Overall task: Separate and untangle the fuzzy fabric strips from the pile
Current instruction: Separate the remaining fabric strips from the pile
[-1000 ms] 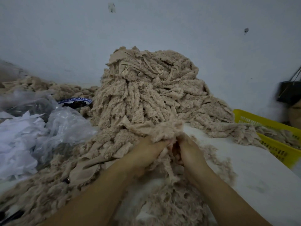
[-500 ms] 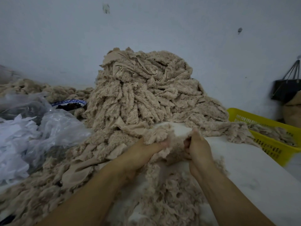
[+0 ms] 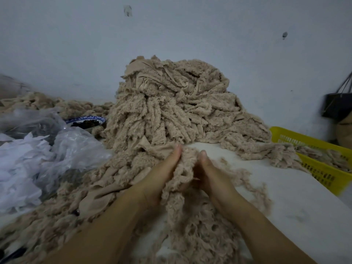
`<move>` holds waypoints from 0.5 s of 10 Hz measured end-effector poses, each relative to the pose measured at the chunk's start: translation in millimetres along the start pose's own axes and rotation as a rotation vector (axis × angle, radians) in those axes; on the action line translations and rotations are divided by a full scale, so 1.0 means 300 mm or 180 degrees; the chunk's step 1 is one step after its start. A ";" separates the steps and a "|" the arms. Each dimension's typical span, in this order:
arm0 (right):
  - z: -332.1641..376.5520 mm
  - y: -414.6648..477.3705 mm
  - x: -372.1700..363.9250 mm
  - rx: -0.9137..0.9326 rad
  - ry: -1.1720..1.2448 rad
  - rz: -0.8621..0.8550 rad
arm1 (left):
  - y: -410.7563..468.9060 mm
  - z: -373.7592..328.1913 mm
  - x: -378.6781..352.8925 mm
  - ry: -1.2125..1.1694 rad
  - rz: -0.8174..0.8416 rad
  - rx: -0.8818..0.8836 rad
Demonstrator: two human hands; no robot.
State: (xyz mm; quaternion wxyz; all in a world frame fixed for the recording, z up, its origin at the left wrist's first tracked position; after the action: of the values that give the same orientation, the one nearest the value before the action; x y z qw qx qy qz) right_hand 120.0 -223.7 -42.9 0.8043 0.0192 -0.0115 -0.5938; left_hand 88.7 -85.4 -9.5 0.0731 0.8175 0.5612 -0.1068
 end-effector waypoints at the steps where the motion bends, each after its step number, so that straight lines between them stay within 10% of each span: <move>1: 0.023 0.002 -0.016 0.0085 0.0516 -0.0292 | 0.015 0.014 -0.015 0.0150 -0.0472 0.0096; 5: 0.068 0.005 0.036 -0.0068 0.1613 -0.0907 | 0.023 0.053 -0.004 0.0865 -0.0498 0.0358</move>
State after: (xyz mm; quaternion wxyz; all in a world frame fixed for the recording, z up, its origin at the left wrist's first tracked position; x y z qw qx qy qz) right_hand 123.9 -233.9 -22.5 0.6902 0.1599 0.1988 -0.6772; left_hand 93.4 -92.7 -24.6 -0.0579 0.7810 0.6210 -0.0318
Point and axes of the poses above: each hand's wrist, its own y-axis towards the middle knuckle, its own x-axis out of the back of the hand, z = x × y, the point moved 3 cm from there along y, towards the middle knuckle, and after that the axes turned 5 degrees about -z, right-handed, at the moved point
